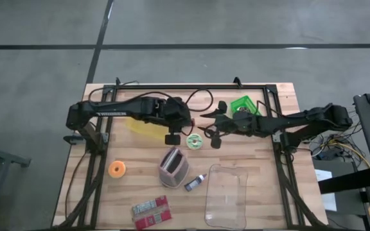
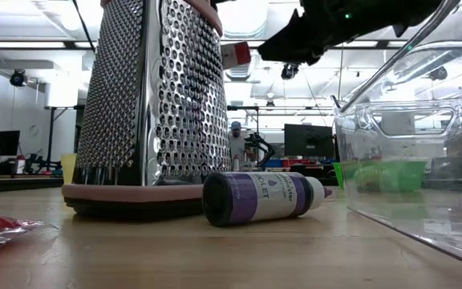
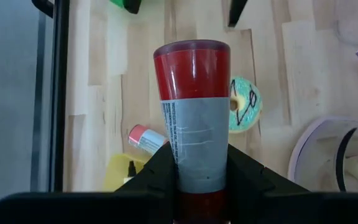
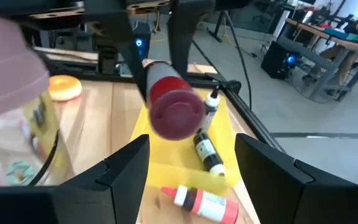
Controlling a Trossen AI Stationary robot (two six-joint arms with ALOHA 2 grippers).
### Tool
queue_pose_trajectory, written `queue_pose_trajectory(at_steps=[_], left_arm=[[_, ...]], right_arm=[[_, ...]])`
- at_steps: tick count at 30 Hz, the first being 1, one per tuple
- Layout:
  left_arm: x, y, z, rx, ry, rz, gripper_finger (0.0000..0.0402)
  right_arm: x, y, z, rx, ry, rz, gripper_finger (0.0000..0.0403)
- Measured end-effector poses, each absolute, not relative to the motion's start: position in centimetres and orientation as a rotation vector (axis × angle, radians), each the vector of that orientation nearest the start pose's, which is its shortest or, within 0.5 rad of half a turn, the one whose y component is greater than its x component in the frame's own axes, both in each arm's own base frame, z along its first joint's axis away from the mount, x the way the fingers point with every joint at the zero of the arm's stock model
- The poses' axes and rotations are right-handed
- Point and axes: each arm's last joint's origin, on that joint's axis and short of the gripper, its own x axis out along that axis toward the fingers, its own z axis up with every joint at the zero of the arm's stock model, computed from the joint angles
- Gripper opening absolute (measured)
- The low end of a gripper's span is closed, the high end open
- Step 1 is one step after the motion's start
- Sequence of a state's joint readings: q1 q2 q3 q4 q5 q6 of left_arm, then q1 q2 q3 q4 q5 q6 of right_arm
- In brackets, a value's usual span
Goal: Pick & Place Food Item
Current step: Put the red food coloring into the yellow bin
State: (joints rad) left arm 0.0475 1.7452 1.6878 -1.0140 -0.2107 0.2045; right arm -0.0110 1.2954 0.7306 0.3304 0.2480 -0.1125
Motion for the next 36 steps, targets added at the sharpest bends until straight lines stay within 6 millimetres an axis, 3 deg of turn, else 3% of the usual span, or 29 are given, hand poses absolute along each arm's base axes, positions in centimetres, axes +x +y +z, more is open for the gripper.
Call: queue_pose_trajectory(at_steps=[36], left_arm=[[36.0,2.3,32.9,0.34,1.057,0.083,0.009]], right_arm=[[30.0,-1.6,26.8,-0.16,0.233,-0.144,0.0231]])
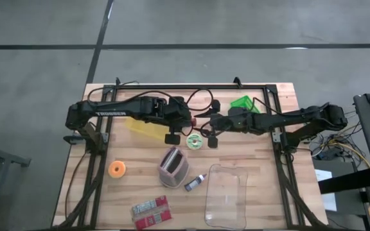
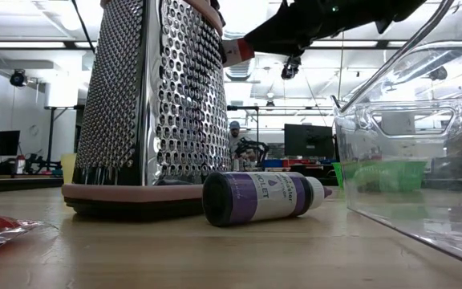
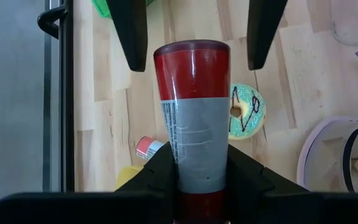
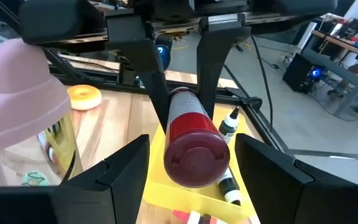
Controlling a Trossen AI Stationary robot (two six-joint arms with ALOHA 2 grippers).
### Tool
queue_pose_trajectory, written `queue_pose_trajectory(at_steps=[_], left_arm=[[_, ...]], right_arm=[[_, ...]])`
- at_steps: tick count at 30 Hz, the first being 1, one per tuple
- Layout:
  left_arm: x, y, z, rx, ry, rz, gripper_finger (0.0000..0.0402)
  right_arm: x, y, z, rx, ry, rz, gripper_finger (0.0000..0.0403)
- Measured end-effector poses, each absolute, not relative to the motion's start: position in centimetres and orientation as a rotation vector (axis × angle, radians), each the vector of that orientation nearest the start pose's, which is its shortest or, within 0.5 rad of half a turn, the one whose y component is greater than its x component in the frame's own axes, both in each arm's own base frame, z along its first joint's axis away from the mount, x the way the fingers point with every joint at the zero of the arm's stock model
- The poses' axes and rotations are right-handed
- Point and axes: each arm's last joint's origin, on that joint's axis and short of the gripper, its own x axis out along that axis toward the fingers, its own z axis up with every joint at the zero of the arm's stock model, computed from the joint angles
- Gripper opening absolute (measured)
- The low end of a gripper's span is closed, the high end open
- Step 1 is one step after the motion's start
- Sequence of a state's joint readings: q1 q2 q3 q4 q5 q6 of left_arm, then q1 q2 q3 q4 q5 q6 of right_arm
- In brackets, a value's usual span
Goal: Pick & Place Food Item
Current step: Put the red food coloring into the yellow bin
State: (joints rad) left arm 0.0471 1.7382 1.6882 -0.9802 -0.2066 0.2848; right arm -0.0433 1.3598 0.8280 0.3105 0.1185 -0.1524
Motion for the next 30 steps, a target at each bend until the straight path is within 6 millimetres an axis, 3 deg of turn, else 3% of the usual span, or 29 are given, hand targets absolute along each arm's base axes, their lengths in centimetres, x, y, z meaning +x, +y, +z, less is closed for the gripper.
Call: queue_pose_trajectory(at_steps=[30], left_arm=[[36.23,2.27,33.02,0.346,1.035,0.069,0.009]], right_arm=[[29.96,-2.21,26.71,-0.15,0.234,-0.076,0.0178]])
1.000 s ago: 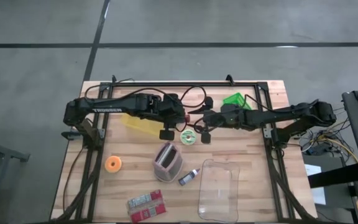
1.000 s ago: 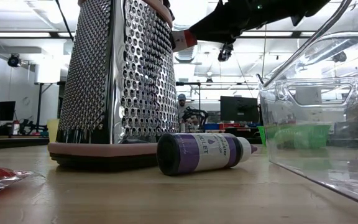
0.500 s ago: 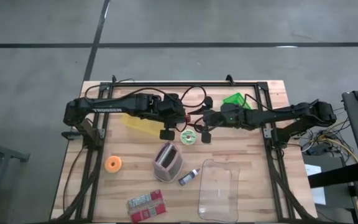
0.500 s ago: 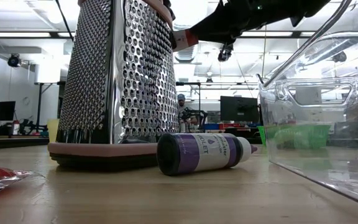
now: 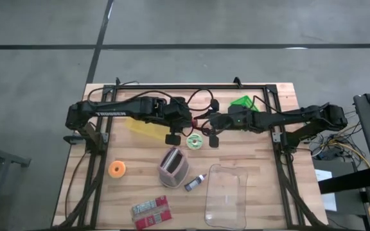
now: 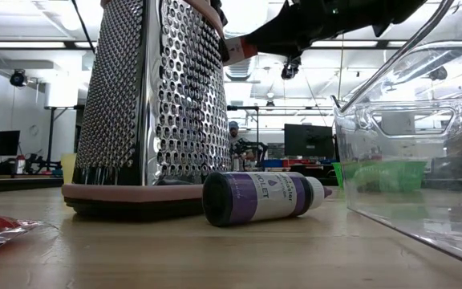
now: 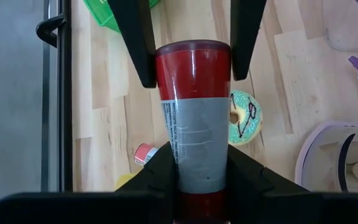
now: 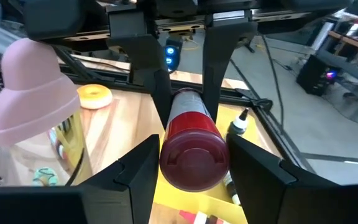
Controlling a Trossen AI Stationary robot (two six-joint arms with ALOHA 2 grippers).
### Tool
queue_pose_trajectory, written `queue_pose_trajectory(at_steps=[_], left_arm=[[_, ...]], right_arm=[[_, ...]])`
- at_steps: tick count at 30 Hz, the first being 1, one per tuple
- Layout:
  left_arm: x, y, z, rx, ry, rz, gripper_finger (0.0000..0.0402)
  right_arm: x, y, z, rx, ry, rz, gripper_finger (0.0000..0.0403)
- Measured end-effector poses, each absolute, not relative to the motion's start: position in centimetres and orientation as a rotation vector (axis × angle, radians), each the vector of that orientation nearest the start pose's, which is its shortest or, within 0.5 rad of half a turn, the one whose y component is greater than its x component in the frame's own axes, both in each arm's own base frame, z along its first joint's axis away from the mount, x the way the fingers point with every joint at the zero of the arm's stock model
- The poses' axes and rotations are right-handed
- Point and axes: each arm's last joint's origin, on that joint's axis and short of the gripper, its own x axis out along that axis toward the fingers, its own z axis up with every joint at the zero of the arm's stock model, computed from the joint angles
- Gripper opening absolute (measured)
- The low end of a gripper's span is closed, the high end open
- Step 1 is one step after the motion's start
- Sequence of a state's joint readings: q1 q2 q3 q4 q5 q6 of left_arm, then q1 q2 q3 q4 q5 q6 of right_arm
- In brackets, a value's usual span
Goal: Pick & Place Food Item
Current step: Put the red food coloring into the yellow bin
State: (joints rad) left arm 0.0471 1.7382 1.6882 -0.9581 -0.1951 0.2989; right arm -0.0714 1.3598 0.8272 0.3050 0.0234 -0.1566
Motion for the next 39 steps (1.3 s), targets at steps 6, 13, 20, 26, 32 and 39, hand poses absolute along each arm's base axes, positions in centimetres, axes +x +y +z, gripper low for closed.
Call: queue_pose_trajectory(at_steps=[6,13,20,26,32,39], left_arm=[[36.29,2.27,33.05,0.348,1.028,0.071,0.009],[36.31,2.26,33.07,0.357,1.027,0.069,0.009],[36.32,2.26,33.08,0.359,1.025,0.068,0.009],[36.35,2.27,33.1,0.365,1.022,0.067,0.009],[36.29,2.28,33.24,0.374,1.016,0.066,0.009],[36.12,2.26,33.9,0.371,0.977,0.071,0.0202]], right_arm=[[29.93,-2.58,26.7,-0.137,0.234,-0.061,0.0176],[29.92,-2.5,26.7,-0.138,0.232,-0.029,0.0135],[29.92,-2.48,26.69,-0.141,0.232,-0.023,0.0135],[29.92,-2.49,26.69,-0.146,0.232,-0.029,0.0135],[29.92,-2.51,26.71,-0.147,0.231,-0.039,0.0135],[29.95,-2.51,26.85,-0.148,0.217,-0.04,0.0135]])
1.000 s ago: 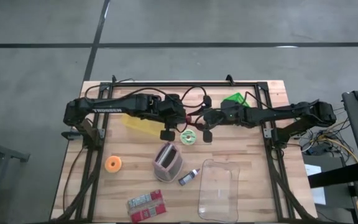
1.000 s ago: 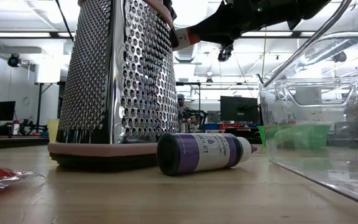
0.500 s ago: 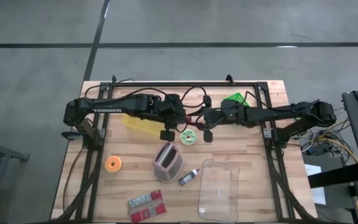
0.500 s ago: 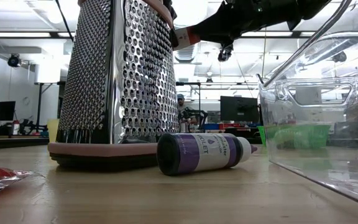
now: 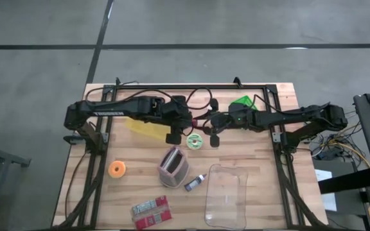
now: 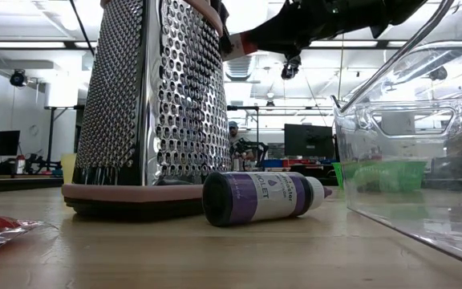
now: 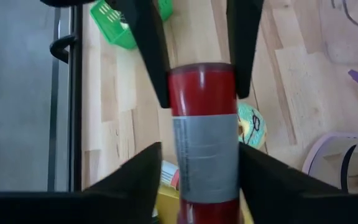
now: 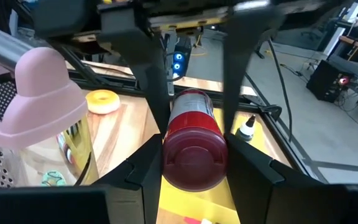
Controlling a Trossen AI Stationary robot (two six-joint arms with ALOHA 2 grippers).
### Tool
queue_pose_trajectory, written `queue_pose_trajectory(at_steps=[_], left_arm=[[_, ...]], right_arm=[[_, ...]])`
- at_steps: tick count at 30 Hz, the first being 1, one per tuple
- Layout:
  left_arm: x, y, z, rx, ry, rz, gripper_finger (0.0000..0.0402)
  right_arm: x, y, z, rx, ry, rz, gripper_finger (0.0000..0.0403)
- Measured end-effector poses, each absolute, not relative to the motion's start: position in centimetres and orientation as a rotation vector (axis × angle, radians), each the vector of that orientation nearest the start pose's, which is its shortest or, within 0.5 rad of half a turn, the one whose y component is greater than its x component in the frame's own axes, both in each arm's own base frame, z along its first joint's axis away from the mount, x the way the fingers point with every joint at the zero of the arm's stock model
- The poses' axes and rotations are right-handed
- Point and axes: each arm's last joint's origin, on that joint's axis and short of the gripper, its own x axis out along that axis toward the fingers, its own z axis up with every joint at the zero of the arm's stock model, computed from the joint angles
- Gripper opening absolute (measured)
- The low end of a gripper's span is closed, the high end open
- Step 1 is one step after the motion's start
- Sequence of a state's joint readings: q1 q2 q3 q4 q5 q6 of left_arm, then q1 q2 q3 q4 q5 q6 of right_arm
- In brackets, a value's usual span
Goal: Pick & Place Food Item
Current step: Put the red food coloring into the yellow bin
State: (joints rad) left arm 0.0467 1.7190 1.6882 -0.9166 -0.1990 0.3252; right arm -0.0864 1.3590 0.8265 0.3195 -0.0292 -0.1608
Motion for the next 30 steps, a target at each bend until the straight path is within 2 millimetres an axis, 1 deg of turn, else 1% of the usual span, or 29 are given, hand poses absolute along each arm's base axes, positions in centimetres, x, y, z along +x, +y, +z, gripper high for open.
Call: queue_pose_trajectory(at_steps=[4,8,11,13,17,21,23,25,30], left_arm=[[35.8,2.2,34.3,0.37,0.966,0.062,0.0246],[35.0,2.1,35.3,0.373,0.933,0.029,0.0265],[33.9,2.1,37.0,0.372,0.871,0.042,0.0266],[32.9,2.0,38.5,0.368,0.793,0.06,0.0265],[30.8,1.6,41.5,0.358,0.629,0.072,0.0263],[28.5,0.8,43.2,0.365,0.451,0.06,0.0263],[27.5,0.6,43.4,0.376,0.361,0.065,0.0263],[26.7,0.5,42.9,0.384,0.279,0.075,0.0263],[25.1,0.4,40.1,0.393,0.091,0.101,0.0263]], right_arm=[[29.9,-2.6,26.8,-0.147,0.218,-0.042,0.0135],[30.0,-2.7,26.7,-0.146,0.223,-0.054,0.0134],[30.0,-2.7,26.8,-0.152,0.22,-0.071,0.0134],[30.0,-2.8,27.0,-0.155,0.199,-0.076,0.0133],[29.9,-2.7,27.5,-0.173,0.087,-0.084,0.0132],[29.7,-2.7,27.8,-0.201,-0.031,-0.095,0.0132],[29.4,-2.7,27.9,-0.214,-0.1,-0.103,0.0132],[29.0,-2.7,27.9,-0.222,-0.177,-0.111,0.0132],[27.4,-2.5,27.8,-0.248,-0.39,-0.131,0.0132]])
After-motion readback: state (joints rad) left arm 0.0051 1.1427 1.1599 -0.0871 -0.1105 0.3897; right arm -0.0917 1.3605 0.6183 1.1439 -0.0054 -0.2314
